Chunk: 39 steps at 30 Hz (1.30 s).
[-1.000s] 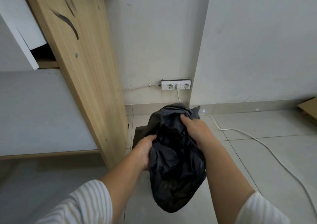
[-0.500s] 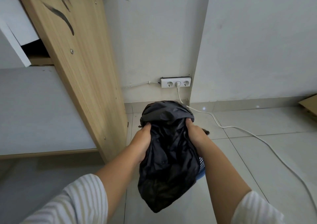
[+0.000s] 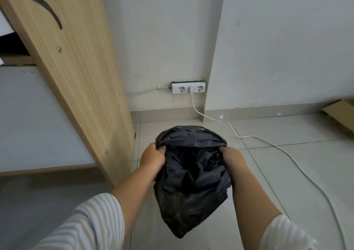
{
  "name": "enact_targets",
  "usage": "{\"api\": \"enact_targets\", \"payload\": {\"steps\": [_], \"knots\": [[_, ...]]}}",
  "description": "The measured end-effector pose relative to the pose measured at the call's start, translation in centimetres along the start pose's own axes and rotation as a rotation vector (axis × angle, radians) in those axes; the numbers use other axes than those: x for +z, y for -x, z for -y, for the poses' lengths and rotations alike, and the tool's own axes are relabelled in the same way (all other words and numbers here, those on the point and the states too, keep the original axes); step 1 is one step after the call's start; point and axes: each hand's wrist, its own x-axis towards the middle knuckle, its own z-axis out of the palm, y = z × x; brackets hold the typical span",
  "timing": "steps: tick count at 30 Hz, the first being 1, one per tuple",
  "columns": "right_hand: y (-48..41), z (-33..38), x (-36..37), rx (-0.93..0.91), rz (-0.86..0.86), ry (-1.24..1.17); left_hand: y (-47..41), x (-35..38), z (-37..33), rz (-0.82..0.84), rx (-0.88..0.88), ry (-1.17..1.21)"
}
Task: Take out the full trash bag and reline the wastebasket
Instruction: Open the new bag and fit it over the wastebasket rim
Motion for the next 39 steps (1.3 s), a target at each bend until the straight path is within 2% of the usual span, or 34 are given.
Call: {"api": "enact_targets", "payload": {"steps": [3, 5, 8, 11, 14, 15, 16, 19, 20, 23, 26, 28, 32, 36, 39], "knots": [[-0.3, -0.5, -0.7, -0.126, -0.17, 0.001, -1.0, -0.7, 0.8, -0.053, 0.029, -0.19], [-0.1, -0.7, -0.6, -0.126, -0.177, 0.161, -1.5, -0.5, 1.2, 0.015, -0.076, -0.053], [0.5, -0.3, -0.1, -0.069, -0.091, 0.309, -1.5, 0.0, 1.3, 0.057, -0.188, 0.118], [0.9, 0.2, 0.8, -0.056, 0.008, 0.307, -1.4, 0.3, 1.4, 0.064, -0.193, 0.174], [0.7, -0.4, 1.5, 0.057, 0.249, 0.039, -1.4, 0.0, 1.4, 0.121, -0.207, 0.303], [0.3, -0.9, 1.6, 0.1, 0.283, -0.037, -1.6, -0.2, 1.5, 0.137, -0.22, 0.34], [0.0, -1.3, 1.6, 0.1, 0.261, -0.055, -1.7, -0.5, 1.7, 0.146, -0.225, 0.364], [-1.1, -2.0, 0.6, -0.024, -0.065, 0.002, -2.0, -0.6, 2.6, 0.094, -0.169, 0.305], [-1.1, -1.9, 0.1, -0.048, -0.124, -0.025, -2.0, -0.5, 3.0, 0.069, -0.141, 0.268], [-1.1, -2.5, -0.3, -0.082, -0.133, -0.04, -2.0, -0.2, 3.9, 0.006, -0.071, 0.113], [-0.9, -4.0, -0.2, 0.011, -0.104, -0.155, -2.2, -0.6, 4.9, -0.105, -0.027, -0.273], [-1.1, -4.8, -0.3, 0.02, -0.166, -0.253, -2.4, -1.0, 5.1, -0.085, 0.016, -0.36], [-0.9, -5.6, -0.9, -0.031, -0.298, -0.156, -2.7, -1.7, 4.5, -0.071, -0.005, -0.265], [-1.0, -6.1, -0.4, -0.057, -0.227, -0.083, -2.4, -1.2, 3.7, -0.093, -0.16, 0.031], [-1.2, -6.3, 0.2, -0.107, -0.156, -0.096, -1.5, -0.2, 3.0, -0.077, -0.154, 0.148]]}}
